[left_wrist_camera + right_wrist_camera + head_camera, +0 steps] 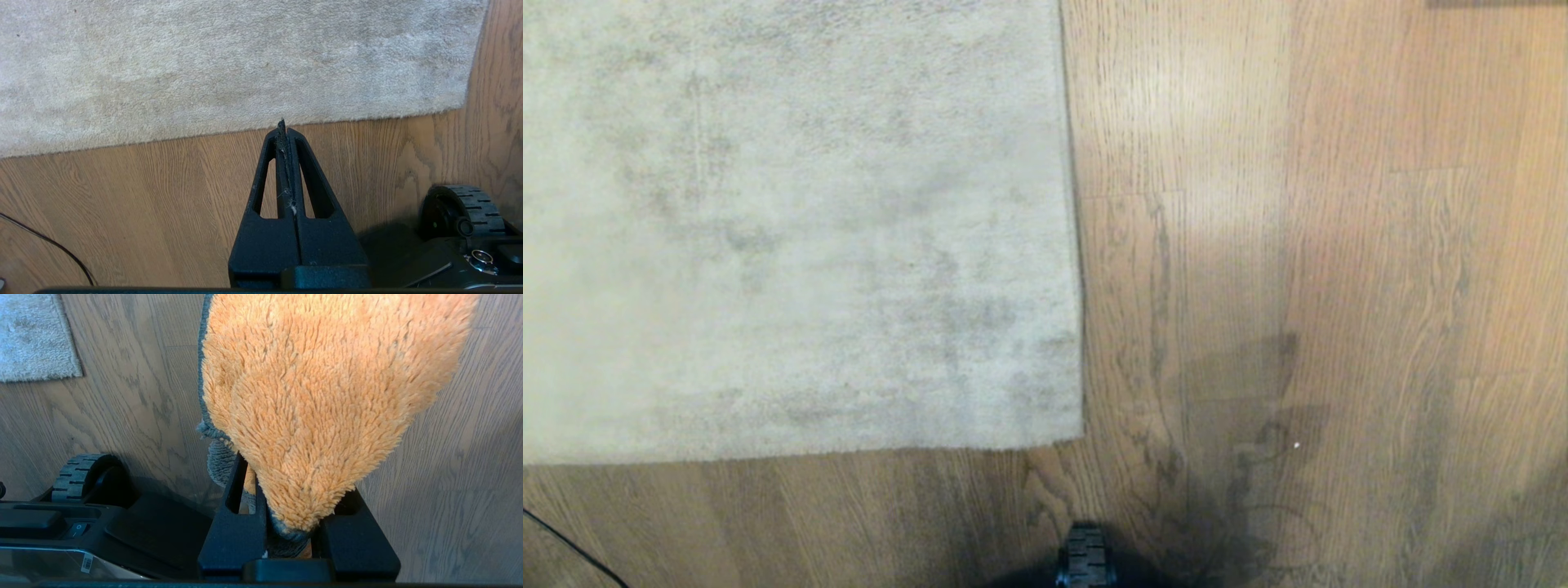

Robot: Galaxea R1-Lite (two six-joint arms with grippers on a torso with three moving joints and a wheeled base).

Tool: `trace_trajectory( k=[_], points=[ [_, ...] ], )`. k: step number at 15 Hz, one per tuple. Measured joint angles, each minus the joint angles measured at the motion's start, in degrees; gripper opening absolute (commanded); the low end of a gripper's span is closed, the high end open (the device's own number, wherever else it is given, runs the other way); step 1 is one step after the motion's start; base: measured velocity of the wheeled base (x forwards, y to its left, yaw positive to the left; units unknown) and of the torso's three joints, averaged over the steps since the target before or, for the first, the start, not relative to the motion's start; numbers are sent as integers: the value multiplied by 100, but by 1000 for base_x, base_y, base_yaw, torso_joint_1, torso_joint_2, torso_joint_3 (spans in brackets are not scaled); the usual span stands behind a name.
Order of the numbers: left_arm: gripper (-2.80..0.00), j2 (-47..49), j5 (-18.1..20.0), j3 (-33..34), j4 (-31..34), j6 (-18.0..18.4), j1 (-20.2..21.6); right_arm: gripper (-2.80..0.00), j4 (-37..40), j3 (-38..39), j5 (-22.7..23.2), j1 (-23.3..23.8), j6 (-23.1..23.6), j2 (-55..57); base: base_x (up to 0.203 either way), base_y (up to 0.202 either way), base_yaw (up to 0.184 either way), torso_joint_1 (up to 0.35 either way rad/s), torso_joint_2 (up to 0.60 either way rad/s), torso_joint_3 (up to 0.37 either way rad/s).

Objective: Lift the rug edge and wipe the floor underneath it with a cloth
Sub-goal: Put down the rag

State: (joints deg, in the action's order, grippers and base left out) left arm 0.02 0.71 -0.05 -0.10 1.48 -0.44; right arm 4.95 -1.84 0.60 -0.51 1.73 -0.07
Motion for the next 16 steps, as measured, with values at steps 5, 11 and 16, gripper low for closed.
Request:
trace_trajectory(
  k=[5, 11, 16],
  points=[
    [-280, 0, -2, 2, -6, -7, 0, -280, 1, 0, 0, 0, 0, 0, 0, 0, 0, 0, 0, 0],
    [-280, 0, -5, 2, -1, 0, -2, -280, 0, 0, 0, 0, 0, 0, 0, 0, 0, 0, 0, 0],
    [-280, 0, -9, 4, 2, 6, 0, -280, 0, 0, -1, 0, -2, 0, 0, 0, 0, 0, 0, 0]
  ],
)
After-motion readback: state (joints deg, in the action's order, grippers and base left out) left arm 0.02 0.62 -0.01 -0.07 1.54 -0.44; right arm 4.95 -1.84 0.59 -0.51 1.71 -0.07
